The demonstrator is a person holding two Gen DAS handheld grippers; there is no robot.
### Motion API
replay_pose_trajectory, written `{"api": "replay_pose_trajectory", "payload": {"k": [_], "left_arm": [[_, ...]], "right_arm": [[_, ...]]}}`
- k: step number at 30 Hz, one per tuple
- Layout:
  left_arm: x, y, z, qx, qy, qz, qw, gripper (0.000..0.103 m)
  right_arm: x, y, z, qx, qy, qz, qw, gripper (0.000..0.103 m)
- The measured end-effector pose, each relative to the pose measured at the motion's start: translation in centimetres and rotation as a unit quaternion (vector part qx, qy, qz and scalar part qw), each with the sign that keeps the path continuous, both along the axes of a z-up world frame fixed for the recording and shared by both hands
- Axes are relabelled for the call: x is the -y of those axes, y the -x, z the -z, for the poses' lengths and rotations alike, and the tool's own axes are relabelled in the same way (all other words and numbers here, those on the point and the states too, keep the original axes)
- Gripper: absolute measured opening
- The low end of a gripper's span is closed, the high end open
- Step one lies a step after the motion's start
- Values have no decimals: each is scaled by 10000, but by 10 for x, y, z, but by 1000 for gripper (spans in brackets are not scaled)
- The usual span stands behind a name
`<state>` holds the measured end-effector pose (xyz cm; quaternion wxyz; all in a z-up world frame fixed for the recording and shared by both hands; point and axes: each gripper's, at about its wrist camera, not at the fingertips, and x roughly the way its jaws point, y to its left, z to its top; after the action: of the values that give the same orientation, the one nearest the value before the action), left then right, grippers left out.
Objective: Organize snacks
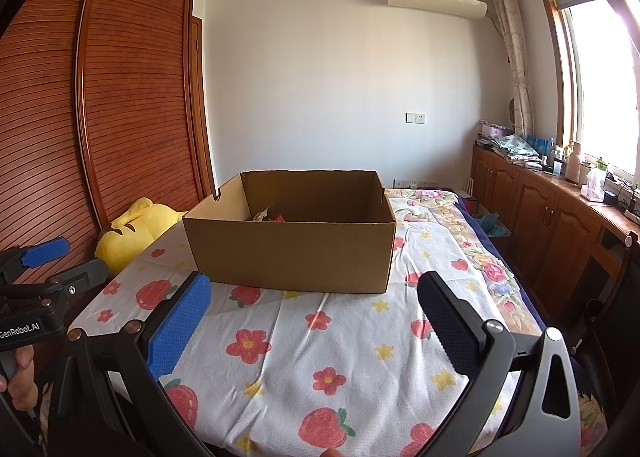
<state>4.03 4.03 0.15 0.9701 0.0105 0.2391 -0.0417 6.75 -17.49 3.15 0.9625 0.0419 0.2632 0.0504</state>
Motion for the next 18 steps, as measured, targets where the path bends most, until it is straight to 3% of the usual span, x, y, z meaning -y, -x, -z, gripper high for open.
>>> {"api": "replay_pose_trajectory", "payload": {"k": [18], "left_arm": [[1, 2, 0, 31, -25, 4, 10000, 87]], "right_arm": [[0, 0, -3, 15, -15, -6, 10000, 103]]}}
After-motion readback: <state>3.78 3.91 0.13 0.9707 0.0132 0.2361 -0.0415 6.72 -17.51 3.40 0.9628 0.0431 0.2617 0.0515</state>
